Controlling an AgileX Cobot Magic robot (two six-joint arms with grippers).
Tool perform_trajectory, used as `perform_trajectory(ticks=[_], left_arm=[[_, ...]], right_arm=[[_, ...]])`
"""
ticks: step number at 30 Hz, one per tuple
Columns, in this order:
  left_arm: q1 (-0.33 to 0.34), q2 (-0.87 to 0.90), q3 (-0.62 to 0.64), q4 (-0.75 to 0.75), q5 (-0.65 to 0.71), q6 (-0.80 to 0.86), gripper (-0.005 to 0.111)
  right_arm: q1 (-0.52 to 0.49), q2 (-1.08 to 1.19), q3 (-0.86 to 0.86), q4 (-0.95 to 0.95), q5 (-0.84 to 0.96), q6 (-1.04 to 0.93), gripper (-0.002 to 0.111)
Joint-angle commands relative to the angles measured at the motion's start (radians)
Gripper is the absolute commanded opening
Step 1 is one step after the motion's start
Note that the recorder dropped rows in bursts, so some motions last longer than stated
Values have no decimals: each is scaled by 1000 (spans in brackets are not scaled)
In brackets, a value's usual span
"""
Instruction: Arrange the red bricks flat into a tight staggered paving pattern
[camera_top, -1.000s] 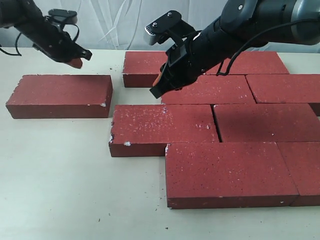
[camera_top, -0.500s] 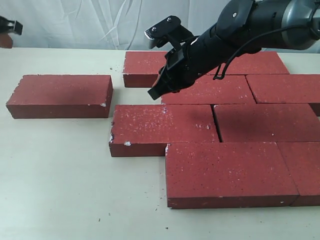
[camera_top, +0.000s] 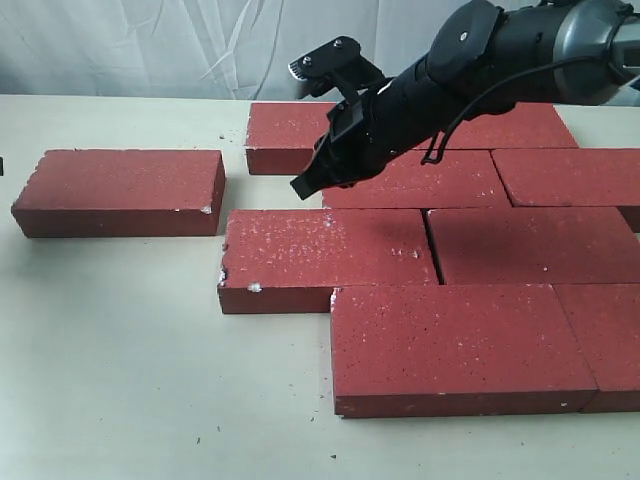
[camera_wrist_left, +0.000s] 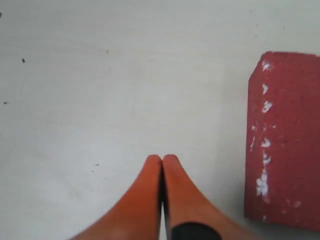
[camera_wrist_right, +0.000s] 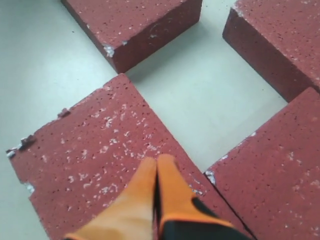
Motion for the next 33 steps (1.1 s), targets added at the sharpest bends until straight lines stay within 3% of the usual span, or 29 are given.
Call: perform_trajectory(ticks=[1, 13, 28, 33], left_arm=[[4, 115, -63, -14, -14, -5, 0], [-21, 295, -233, -63, 131, -1, 0], [-75, 314, -259, -63, 126, -1, 0], [-71, 294, -259, -63, 143, -1, 0]], right_arm=[[-3, 4, 2, -37, -73, 1, -1], [-3, 18, 2, -59, -87, 12, -1], [-3, 75, -6, 10, -145, 12, -1], [16, 133, -102, 41, -106, 21, -1]])
